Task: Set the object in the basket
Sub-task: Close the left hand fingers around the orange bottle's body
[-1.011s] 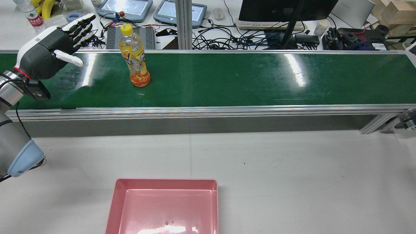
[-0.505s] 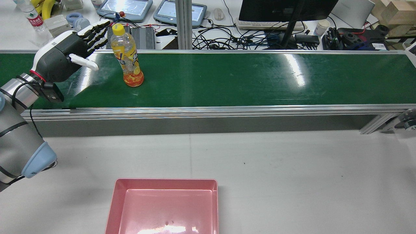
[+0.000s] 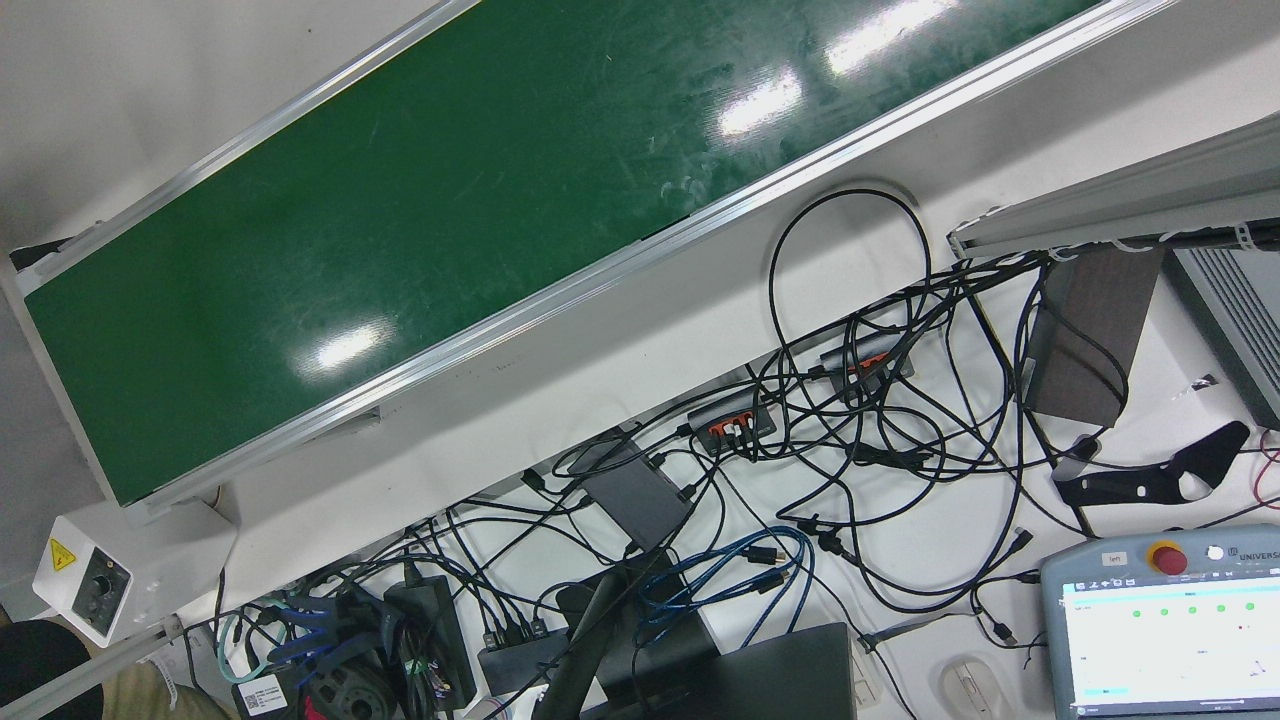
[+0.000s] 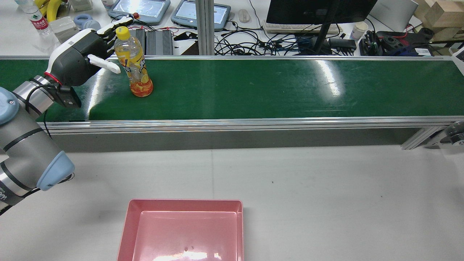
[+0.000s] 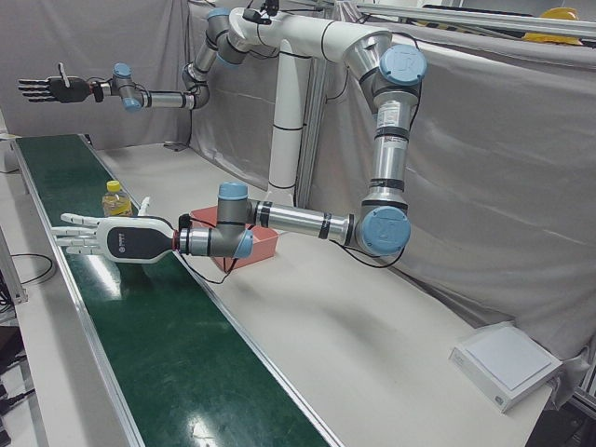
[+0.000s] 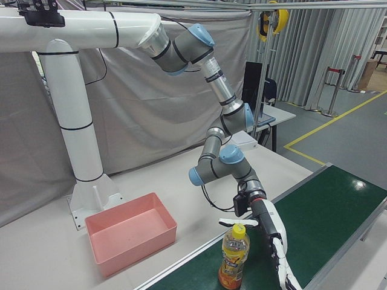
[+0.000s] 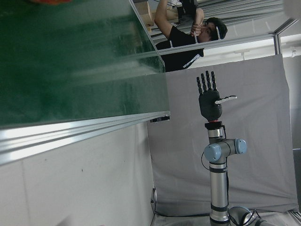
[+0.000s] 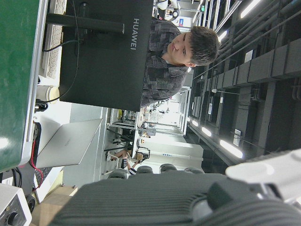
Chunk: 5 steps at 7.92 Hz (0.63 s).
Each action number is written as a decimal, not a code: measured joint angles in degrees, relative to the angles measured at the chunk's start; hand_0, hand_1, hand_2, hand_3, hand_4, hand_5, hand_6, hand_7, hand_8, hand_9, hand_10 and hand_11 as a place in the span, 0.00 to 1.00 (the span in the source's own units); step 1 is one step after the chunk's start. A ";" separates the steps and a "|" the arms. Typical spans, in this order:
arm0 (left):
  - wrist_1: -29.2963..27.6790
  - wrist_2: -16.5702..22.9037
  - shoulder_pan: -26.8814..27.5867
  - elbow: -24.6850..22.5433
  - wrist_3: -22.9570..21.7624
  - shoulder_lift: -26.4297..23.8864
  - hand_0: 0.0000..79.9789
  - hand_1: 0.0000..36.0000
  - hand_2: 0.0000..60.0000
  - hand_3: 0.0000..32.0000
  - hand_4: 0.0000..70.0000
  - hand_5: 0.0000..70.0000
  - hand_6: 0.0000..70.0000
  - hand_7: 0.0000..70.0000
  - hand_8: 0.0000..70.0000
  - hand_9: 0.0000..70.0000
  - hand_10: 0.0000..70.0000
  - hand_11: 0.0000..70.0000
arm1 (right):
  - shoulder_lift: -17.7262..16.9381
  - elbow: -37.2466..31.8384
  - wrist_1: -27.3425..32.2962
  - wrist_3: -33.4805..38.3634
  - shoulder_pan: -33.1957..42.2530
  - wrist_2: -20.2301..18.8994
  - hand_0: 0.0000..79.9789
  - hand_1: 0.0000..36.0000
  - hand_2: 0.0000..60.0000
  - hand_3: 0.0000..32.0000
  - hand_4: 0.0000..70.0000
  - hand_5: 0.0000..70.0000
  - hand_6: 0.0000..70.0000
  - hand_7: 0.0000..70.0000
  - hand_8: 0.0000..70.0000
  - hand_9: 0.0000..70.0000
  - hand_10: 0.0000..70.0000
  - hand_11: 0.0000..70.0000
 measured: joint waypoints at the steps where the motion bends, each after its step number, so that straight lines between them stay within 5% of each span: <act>1: -0.05 0.01 0.42 1.11 0.02 -0.71 0.70 0.18 0.00 0.03 0.14 0.19 0.00 0.00 0.04 0.04 0.07 0.12 | 0.00 0.00 0.00 0.00 0.00 0.00 0.00 0.00 0.00 0.00 0.00 0.00 0.00 0.00 0.00 0.00 0.00 0.00; 3: -0.16 0.00 1.19 2.03 0.03 -1.30 0.69 0.20 0.00 0.00 0.16 0.21 0.00 0.00 0.06 0.07 0.08 0.14 | 0.00 0.00 0.00 0.00 0.00 0.00 0.00 0.00 0.00 0.00 0.00 0.00 0.00 0.00 0.00 0.00 0.00 0.00; 4: -0.17 0.04 1.27 2.01 0.00 -1.37 0.68 0.25 0.00 0.00 0.18 0.34 0.02 0.03 0.12 0.15 0.16 0.25 | 0.00 0.00 0.00 0.00 0.00 0.00 0.00 0.00 0.00 0.00 0.00 0.00 0.00 0.00 0.00 0.00 0.00 0.00; 5: -0.18 0.07 1.28 1.97 -0.06 -1.39 0.79 0.33 0.00 0.00 0.48 0.86 0.23 0.36 0.44 0.63 0.66 0.94 | 0.00 0.00 0.00 0.00 0.00 0.00 0.00 0.00 0.00 0.00 0.00 0.00 0.00 0.00 0.00 0.00 0.00 0.00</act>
